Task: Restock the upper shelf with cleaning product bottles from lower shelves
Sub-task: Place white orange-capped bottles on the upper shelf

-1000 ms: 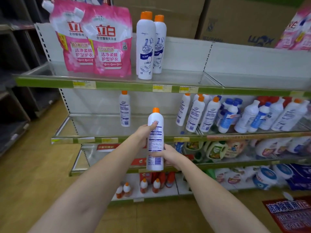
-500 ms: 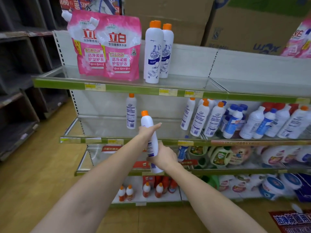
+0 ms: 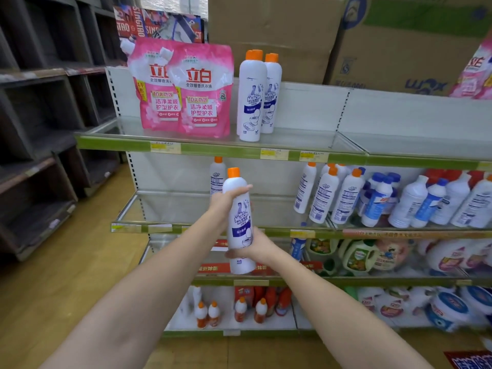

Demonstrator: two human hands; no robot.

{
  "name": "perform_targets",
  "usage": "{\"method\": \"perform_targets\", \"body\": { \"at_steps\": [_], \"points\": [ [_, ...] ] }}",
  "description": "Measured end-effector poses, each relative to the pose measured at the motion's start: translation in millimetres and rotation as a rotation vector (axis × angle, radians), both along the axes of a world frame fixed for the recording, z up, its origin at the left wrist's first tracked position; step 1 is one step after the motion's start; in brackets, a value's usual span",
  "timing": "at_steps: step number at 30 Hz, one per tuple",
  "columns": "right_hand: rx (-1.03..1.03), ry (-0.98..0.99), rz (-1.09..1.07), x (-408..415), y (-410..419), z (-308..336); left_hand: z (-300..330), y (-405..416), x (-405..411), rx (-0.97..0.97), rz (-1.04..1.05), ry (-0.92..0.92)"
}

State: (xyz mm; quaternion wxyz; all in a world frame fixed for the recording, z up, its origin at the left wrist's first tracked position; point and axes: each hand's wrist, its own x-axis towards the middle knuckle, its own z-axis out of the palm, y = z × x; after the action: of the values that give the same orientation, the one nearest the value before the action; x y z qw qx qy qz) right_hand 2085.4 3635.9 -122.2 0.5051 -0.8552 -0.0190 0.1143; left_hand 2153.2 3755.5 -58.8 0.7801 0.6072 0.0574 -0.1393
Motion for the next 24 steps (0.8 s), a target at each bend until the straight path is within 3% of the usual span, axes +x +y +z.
{"method": "perform_targets", "body": {
  "at_steps": [5,17,24],
  "points": [
    [0.215,0.117,-0.059,-1,-4,5,15,7,-4,-0.060,-0.096,-0.007],
    [0.195,0.057,-0.077,-11,2,16,19,3,-3,-0.007,-0.047,-0.003],
    [0.236,0.003,-0.117,1,-2,37,47,-12,5,0.031,-0.011,-0.118]
  ]
}}
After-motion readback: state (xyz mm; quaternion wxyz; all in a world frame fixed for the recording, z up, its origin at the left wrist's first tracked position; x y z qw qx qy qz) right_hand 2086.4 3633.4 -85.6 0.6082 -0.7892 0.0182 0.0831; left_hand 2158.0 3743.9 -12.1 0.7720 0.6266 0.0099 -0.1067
